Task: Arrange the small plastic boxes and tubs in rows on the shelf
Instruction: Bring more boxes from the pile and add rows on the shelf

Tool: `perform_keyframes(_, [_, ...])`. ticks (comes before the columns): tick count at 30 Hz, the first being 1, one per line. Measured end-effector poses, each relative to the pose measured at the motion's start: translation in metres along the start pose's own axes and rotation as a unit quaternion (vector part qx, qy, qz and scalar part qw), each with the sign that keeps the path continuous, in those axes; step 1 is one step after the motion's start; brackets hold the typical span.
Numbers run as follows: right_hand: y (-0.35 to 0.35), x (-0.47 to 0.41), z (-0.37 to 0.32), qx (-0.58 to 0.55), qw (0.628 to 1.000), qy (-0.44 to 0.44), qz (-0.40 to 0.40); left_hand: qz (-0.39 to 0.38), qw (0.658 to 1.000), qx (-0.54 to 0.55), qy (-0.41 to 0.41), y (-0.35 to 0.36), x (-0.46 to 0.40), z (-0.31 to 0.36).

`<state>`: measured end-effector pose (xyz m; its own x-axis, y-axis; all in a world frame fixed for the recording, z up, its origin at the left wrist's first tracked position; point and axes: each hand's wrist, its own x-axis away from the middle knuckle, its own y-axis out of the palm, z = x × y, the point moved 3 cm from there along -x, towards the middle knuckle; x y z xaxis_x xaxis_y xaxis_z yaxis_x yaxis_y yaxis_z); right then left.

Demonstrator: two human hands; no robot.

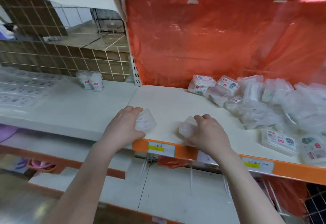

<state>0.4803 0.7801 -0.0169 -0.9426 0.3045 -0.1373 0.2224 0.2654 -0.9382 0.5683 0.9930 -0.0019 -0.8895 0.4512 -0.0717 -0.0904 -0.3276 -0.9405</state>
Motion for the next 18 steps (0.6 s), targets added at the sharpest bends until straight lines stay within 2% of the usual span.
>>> perform_keyframes(18, [0.096, 0.047, -0.33, -0.015, 0.992, -0.126, -0.021, 0.048, 0.994, -0.05, -0.082, -0.135, 0.152, -0.301])
